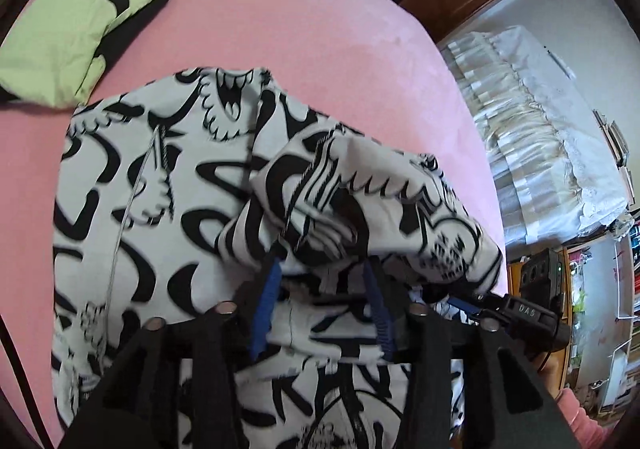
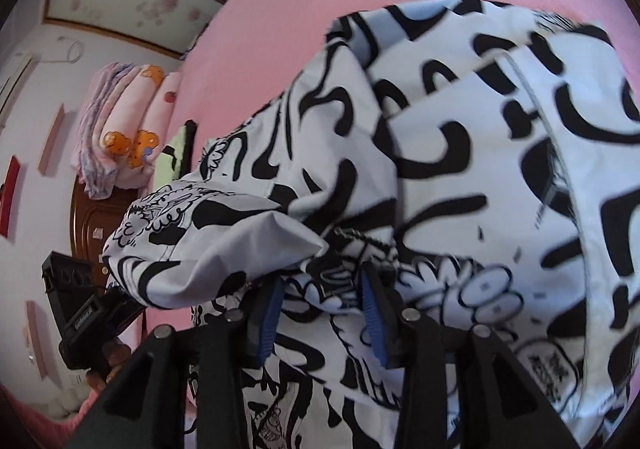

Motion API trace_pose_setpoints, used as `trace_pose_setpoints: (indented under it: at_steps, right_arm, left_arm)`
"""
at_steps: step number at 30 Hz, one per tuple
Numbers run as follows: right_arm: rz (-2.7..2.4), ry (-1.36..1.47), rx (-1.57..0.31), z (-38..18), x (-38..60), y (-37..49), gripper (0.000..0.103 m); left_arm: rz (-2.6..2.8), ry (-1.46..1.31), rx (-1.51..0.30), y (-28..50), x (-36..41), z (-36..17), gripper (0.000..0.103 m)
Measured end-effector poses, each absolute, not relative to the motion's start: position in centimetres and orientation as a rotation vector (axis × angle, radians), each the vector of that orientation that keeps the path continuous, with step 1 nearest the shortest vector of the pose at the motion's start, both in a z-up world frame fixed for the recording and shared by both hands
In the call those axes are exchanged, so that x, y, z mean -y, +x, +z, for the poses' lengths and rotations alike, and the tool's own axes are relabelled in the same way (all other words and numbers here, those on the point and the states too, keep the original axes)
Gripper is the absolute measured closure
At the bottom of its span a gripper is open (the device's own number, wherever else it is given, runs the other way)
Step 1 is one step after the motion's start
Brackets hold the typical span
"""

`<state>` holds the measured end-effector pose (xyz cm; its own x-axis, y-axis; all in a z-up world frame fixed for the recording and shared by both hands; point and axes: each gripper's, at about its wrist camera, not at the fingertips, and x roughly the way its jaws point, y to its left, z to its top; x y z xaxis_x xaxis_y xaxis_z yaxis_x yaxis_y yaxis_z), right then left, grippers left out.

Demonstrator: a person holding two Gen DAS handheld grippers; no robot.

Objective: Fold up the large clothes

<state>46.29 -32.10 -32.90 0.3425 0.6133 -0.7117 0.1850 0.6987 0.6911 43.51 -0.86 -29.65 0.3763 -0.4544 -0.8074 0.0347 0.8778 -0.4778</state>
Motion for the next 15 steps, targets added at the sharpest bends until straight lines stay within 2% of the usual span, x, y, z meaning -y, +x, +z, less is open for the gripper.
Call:
trace_pose_setpoints:
  at_steps: [1, 3, 5, 7, 11, 15]
  right_arm:
    - [0.307, 0.801, -1.234, -32.9, 32.3, 45.8, 0.058]
    - [0.281, 0.846, -1.265, -32.8, 32.9, 45.2, 0.046]
    - [0.271, 0.879, -1.287, -32.7, 33.2, 44.4, 0.045]
    - [0.257, 0.905, -1.303, -32.5, 33.4, 43.6, 0.045]
    - [0.241, 1.064, -1.311, -32.3, 34.4, 41.7, 0.044]
    - [0.227, 1.316, -1.243, -32.7, 35.6, 40.4, 0.044]
  left_arm:
    - [-0.324, -0.423, -1.164, 43.5, 0.7, -29.4, 0.05]
    - [-0.315, -0.431, -1.195, 42.9, 0.6, -29.4, 0.049]
    - [-0.306, -0.45, -1.223, 42.5, 0.3, -29.4, 0.046]
    - [-0.303, -0.479, -1.256, 42.2, 0.0, -29.3, 0.033]
    - [-0.306, -0.612, -1.291, 42.6, -0.5, -28.9, 0.032]
    - [-0.294, -0.759, -1.274, 43.7, -1.0, -28.2, 0.021]
